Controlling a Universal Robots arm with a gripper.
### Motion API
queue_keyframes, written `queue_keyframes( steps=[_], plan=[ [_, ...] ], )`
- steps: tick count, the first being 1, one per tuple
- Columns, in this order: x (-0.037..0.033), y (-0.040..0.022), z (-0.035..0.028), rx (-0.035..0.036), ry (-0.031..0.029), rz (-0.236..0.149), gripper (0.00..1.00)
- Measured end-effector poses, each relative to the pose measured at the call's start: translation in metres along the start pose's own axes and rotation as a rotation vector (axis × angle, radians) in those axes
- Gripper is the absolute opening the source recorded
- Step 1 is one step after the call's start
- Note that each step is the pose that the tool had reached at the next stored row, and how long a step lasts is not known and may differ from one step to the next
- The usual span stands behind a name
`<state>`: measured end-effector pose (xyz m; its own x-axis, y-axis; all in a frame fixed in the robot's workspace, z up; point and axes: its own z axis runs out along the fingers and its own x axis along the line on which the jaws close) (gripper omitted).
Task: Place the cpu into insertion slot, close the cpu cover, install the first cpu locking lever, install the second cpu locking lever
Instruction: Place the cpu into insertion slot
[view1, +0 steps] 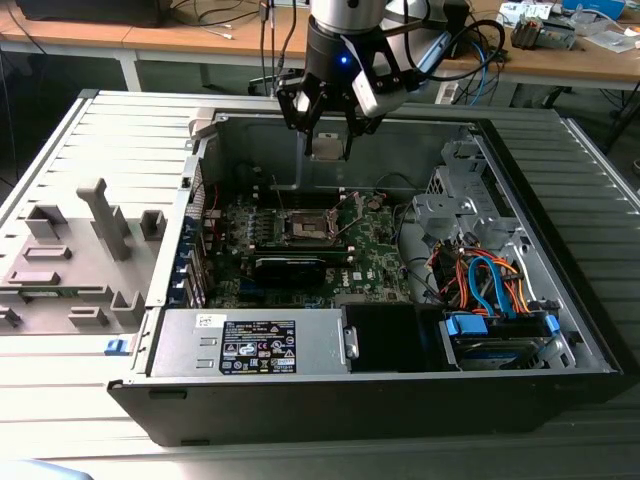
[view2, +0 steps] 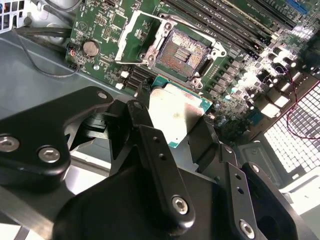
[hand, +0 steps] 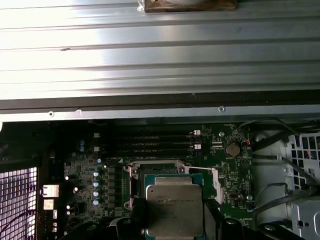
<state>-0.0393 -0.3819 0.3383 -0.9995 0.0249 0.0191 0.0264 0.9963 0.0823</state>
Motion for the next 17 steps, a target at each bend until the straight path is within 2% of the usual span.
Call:
queue_keyframes(
  steps=[13, 17],
  plan=[
    [-0.0001, -0.0022, 0.0006, 0.0000, 0.0000, 0.000, 0.55],
    [-0.0002, -0.0050, 0.0014, 0.0000, 0.0000, 0.000, 0.55]
  ],
)
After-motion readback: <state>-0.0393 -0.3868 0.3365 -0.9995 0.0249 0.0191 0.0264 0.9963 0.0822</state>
